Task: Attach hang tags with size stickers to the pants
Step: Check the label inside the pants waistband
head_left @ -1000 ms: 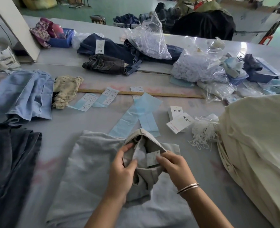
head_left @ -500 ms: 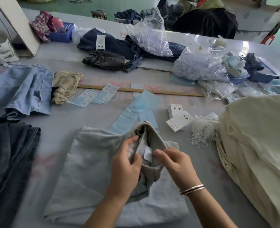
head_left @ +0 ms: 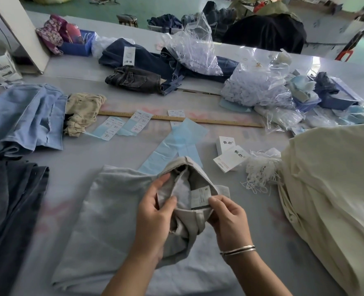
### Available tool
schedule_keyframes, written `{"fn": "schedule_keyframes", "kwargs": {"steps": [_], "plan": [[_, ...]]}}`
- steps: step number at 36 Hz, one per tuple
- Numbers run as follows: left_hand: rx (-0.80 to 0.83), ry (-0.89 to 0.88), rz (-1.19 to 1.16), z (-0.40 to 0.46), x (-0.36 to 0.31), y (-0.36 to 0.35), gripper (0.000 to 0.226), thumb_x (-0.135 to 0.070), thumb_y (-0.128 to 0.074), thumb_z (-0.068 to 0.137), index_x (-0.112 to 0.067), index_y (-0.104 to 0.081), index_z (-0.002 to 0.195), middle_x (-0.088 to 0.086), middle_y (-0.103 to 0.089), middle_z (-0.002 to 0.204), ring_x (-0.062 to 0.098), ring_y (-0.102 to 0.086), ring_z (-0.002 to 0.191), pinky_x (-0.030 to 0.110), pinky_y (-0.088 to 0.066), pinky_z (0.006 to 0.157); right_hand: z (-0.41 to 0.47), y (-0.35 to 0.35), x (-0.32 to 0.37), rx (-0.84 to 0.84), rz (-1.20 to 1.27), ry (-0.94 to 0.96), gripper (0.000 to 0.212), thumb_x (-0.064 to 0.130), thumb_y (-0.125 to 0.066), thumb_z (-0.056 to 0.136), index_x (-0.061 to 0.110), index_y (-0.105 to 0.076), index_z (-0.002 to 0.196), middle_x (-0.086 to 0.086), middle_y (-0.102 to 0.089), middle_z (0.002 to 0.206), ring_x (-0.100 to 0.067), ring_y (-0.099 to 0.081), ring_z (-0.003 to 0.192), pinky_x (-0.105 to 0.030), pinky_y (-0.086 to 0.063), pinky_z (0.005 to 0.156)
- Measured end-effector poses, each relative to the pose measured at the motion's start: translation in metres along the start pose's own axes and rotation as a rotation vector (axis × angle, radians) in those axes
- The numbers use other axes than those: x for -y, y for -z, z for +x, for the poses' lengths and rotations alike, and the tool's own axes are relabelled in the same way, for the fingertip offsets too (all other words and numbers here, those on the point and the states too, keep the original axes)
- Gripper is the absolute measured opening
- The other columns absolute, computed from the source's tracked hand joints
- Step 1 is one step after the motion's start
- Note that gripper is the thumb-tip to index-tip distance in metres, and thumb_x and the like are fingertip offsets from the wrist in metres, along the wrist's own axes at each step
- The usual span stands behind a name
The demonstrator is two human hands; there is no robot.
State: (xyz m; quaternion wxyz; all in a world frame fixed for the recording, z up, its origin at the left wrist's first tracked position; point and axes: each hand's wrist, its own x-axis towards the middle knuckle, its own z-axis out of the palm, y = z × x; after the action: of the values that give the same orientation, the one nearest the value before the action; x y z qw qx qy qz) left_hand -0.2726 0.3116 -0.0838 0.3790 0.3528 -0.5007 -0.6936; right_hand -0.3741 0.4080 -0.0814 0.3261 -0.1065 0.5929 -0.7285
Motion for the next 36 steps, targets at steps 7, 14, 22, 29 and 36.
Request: {"fn": "schedule_keyframes", "kwargs": {"steps": [7, 14, 22, 29, 36], "plan": [[0.020, 0.034, -0.061, 0.004, 0.004, 0.005, 0.048, -0.018, -0.067, 0.072, -0.044, -0.064, 0.112, -0.006, -0.067, 0.120, 0.014, -0.060, 0.116, 0.045, -0.044, 0.104, 0.001, -0.007, -0.005, -0.025, 0.210, -0.039, 0.039, -0.007, -0.047, 0.088, 0.009, -0.055, 0.054, 0.003, -0.045, 0.046, -0.005, -0.043, 0.040, -0.015, -0.039, 0.040], [0.388, -0.019, 0.179, -0.003, 0.026, -0.010, 0.053, -0.007, -0.059, 0.088, -0.040, -0.047, 0.127, -0.027, -0.049, 0.136, -0.004, -0.041, 0.131, 0.017, -0.032, 0.109, 0.023, 0.038, -0.029, -0.284, 0.202, -0.176, 0.026, -0.004, -0.051, 0.084, 0.007, -0.055, 0.061, -0.006, -0.043, 0.057, -0.018, -0.039, 0.047, -0.023, -0.034, 0.046], [0.765, 0.082, 0.605, 0.024, 0.071, -0.024, 0.039, -0.012, -0.051, 0.097, -0.030, -0.045, 0.132, -0.003, -0.041, 0.145, 0.011, -0.034, 0.140, 0.013, -0.028, 0.108, 0.031, 0.146, -0.078, -0.604, 0.038, -0.484, 0.011, 0.002, -0.055, 0.085, -0.003, -0.063, 0.080, -0.011, -0.062, 0.050, -0.021, -0.058, 0.041, -0.022, -0.047, 0.040], [0.766, 0.077, 1.536, 0.075, 0.127, -0.012, 0.100, -0.071, -0.049, 0.080, -0.037, 0.015, 0.149, 0.006, 0.040, 0.149, 0.028, 0.035, 0.139, 0.067, 0.016, 0.104, 0.090, 0.159, -0.044, -0.538, -0.538, -0.143, 0.013, 0.002, -0.056, 0.090, 0.001, -0.068, 0.093, -0.020, -0.066, 0.083, -0.026, -0.058, 0.070, -0.031, -0.043, 0.065], [0.824, 0.184, 1.633, 0.086, 0.152, -0.001, 0.119, -0.081, -0.052, 0.065, -0.042, 0.045, 0.123, -0.003, 0.062, 0.126, 0.019, 0.050, 0.122, 0.072, 0.020, 0.096, 0.185, 0.110, -0.014, -0.168, -1.248, 0.130, 0.026, 0.011, -0.060, 0.087, 0.006, -0.069, 0.111, -0.014, -0.066, 0.115, -0.029, -0.060, 0.106, -0.027, -0.038, 0.091]]}}
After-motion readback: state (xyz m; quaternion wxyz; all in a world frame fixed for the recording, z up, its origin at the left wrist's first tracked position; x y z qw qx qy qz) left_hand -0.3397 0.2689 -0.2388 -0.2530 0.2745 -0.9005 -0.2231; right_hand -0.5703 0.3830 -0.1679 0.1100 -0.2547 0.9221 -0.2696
